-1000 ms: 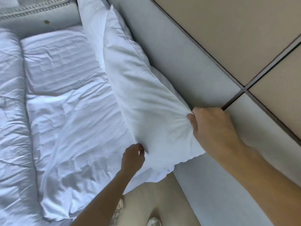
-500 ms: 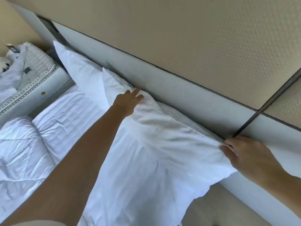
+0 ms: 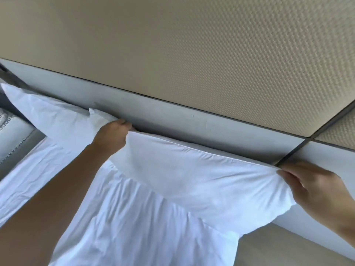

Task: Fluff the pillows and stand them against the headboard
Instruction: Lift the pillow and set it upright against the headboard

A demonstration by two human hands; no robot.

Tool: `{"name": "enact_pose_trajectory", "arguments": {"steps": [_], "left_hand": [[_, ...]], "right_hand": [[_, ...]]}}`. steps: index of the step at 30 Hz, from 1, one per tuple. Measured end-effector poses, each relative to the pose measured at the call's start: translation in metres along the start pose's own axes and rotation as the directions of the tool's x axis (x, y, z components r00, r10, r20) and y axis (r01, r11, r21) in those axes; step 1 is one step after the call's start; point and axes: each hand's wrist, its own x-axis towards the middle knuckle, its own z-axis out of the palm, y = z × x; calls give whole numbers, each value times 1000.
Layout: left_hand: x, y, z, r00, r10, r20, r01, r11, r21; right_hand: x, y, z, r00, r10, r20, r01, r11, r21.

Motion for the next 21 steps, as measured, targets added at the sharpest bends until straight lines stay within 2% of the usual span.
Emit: {"name": "enact_pose_trajectory", "arguments": {"steps": [3,6,8,12,15,18,21], "left_hand": [[7,2,4,996,78,-30,-80,995,-58],[12,5,-3,989,61,-131,-76,991,-110],[12,5,0,987,61,-148,-79,990,-119],[5,20,9,993,25,-118,-42,989,-143],[-3,36,11,997,-31,-76,18,985,-170],[-13,49,5,995,-66,-74,54,986,-158],[-24,50,-13,971,-214,-110,193,965,-177]], "right_hand": [[-5,-5,-1,994,66,-82,-67,998,-11],[-3,-5,-14,985,99,-142,-102,995,-18],[-4,-3,-17,983,113,-148,-113,994,2],[-13,3,-13,982,152,-109,-156,987,-32],[-25,8,3,982,187,27,-184,978,-99],[-35,16,9,976,205,74,-197,975,-107],[-34,13,1,975,213,68,-207,974,-88]]}}
